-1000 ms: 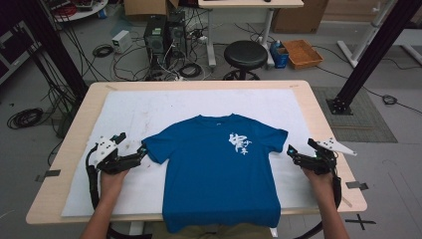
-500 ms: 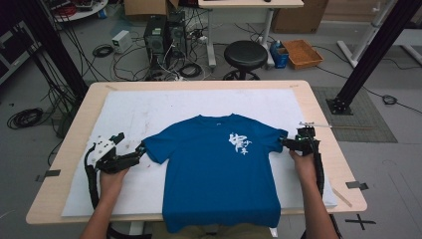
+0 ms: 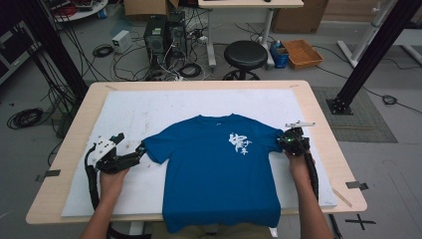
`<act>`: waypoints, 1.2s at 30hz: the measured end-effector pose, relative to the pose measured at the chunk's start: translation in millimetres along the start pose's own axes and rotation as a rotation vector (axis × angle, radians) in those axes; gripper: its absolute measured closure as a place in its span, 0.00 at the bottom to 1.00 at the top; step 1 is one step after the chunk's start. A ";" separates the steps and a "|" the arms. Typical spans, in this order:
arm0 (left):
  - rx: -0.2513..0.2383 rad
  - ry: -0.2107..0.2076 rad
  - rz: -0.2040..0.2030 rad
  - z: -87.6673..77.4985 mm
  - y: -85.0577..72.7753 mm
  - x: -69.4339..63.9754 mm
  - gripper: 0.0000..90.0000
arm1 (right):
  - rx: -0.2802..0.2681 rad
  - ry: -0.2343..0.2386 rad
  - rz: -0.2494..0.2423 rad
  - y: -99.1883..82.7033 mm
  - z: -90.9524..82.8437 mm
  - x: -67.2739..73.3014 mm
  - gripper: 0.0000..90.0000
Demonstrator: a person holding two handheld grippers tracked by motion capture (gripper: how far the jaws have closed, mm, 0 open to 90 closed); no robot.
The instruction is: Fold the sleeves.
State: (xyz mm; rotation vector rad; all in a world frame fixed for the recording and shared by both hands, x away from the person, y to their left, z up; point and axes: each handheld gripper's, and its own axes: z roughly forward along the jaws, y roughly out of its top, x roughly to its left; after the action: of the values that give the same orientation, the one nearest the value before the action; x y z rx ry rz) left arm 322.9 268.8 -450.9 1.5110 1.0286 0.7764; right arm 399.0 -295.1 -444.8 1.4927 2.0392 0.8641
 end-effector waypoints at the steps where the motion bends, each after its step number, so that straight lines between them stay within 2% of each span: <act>1: 0.001 0.001 -0.001 -0.1 0.0 -0.1 0.12 | -0.019 -0.004 -0.002 0.8 -1.9 0.1 0.97; 4: 0.004 0.001 0.006 0.0 0.1 -0.5 0.12 | -0.130 0.012 0.005 5.9 -14.2 2.3 0.97; 7: 0.004 0.000 0.010 0.0 0.1 -0.6 0.12 | -0.186 0.059 -0.012 15.0 -24.2 12.4 0.97; 13: 0.009 -0.001 0.017 -0.4 0.1 -1.3 0.12 | -0.215 0.168 -0.123 32.9 -24.6 56.9 0.97; 15: 0.009 -0.002 0.017 -0.5 0.1 -1.4 0.12 | -0.226 0.222 -0.145 38.0 -22.7 73.3 0.96; 16: 0.009 -0.002 0.017 -0.5 0.1 -1.4 0.12 | -0.226 0.222 -0.145 38.0 -22.7 73.3 0.96; 17: 0.010 -0.003 0.019 -0.7 0.1 -1.2 0.12 | -0.232 0.258 -0.153 40.2 -21.3 80.3 0.93; 18: 0.008 -0.002 0.015 -0.8 0.0 -1.4 0.12 | -0.256 0.326 -0.142 42.7 -21.2 89.6 0.83; 19: 0.009 -0.002 0.014 -1.0 0.0 -1.3 0.12 | -0.270 0.346 -0.130 44.0 -22.1 92.6 0.80; 20: 0.007 -0.003 0.011 -1.1 -0.1 -1.4 0.12 | -0.279 0.351 -0.123 44.8 -23.0 93.5 0.79; 22: 0.010 -0.002 0.012 -1.4 -0.1 -1.5 0.12 | -0.287 0.323 -0.118 45.3 -25.3 91.7 0.80; 25: 0.013 -0.004 0.018 -1.4 -0.1 -1.9 0.12 | -0.254 0.256 -0.106 41.5 -22.7 81.3 0.82; 27: 0.014 -0.001 0.020 -1.2 -0.1 -2.2 0.12 | -0.205 0.241 -0.109 37.1 -18.5 75.7 0.84; 29: 0.015 0.000 0.020 -1.1 0.0 -1.9 0.12 | -0.145 0.272 -0.119 32.1 -11.6 74.8 0.86; 30: 0.017 0.000 0.019 -1.1 0.0 -1.8 0.12 | -0.107 0.289 -0.146 29.2 -7.1 76.8 0.88; 35: 0.018 0.003 0.009 -0.8 0.1 -1.3 0.12 | 0.007 0.372 -0.203 22.3 8.6 87.8 0.89; 36: 0.017 0.005 0.006 -0.7 0.1 -1.4 0.13 | 0.028 0.368 -0.227 20.9 10.5 90.1 0.90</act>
State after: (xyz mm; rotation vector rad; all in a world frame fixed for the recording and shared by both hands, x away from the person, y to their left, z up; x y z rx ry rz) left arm 321.7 267.8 -450.6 1.5279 1.0377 0.7780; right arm 392.9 -202.5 -437.4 1.1486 2.4343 1.0809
